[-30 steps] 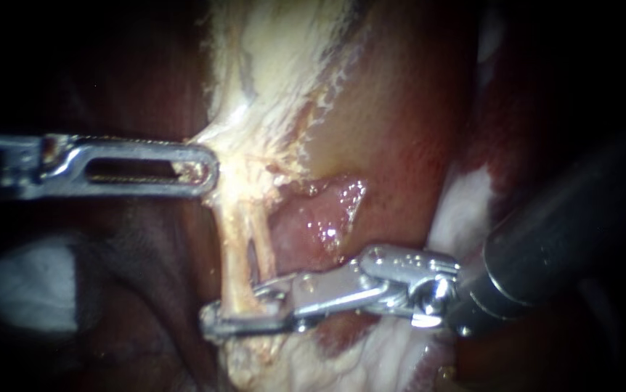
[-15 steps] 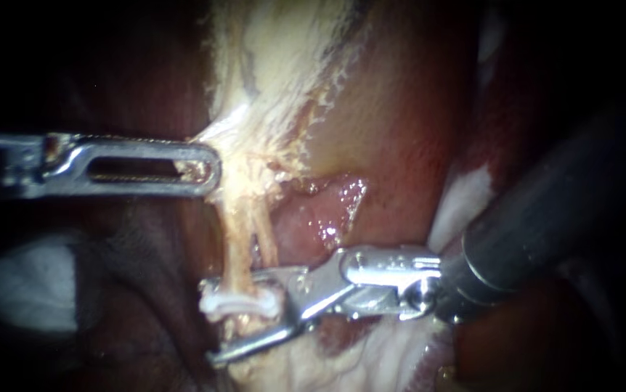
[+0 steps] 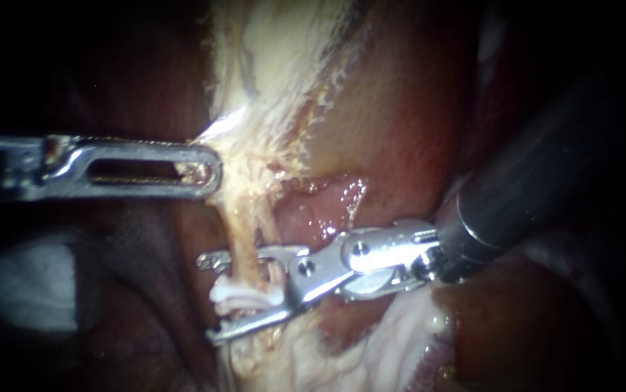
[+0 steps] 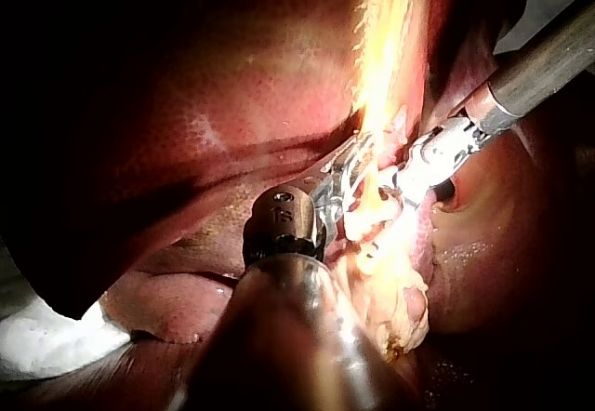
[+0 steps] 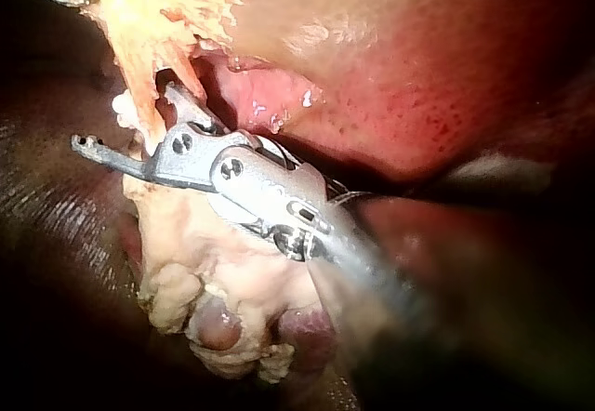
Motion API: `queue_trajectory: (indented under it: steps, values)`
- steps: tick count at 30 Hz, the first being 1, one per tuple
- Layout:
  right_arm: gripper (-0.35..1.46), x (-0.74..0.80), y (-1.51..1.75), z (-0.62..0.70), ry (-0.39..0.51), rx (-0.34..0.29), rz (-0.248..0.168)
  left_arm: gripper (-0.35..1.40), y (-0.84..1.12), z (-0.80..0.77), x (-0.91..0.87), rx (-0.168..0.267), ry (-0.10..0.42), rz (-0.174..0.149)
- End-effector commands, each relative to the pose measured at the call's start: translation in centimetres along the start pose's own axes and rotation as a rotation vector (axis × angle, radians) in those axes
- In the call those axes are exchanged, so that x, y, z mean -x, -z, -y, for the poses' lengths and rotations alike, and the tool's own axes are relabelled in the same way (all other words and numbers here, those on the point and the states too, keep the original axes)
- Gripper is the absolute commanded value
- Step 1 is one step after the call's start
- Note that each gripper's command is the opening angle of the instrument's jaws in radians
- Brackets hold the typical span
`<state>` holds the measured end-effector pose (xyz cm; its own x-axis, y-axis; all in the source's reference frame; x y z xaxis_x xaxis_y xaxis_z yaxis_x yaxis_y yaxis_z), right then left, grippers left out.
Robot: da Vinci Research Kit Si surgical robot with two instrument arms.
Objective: Going back second clip left tube
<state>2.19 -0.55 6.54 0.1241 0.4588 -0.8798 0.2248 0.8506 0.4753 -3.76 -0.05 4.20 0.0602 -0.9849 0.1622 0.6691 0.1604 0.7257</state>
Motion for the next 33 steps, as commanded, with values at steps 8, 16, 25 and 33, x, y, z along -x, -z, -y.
queue_trajectory:
  steps: [8,16,25,33]
  values:
    - [0.6,-0.08,0.56,0.23,0.021,-0.014,0.0,-0.35,0.02,-0.03,0.0,-0.003,-0.002,-0.002]
    - [0.6,-0.3,1.14,0.3,0.079,0.024,0.008,-0.35,0.01,-0.04,0.0,-0.003,-0.002,-0.002]
    - [0.6,-0.59,1.6,0.33,0.098,0.046,0.014,-0.35,-0.01,-0.06,-0.01,-0.003,-0.003,-0.001]
    - [0.6,-0.86,1.89,0.35,0.115,0.048,0.014,-0.35,-0.05,-0.06,-0.03,-0.001,-0.004,0.001]
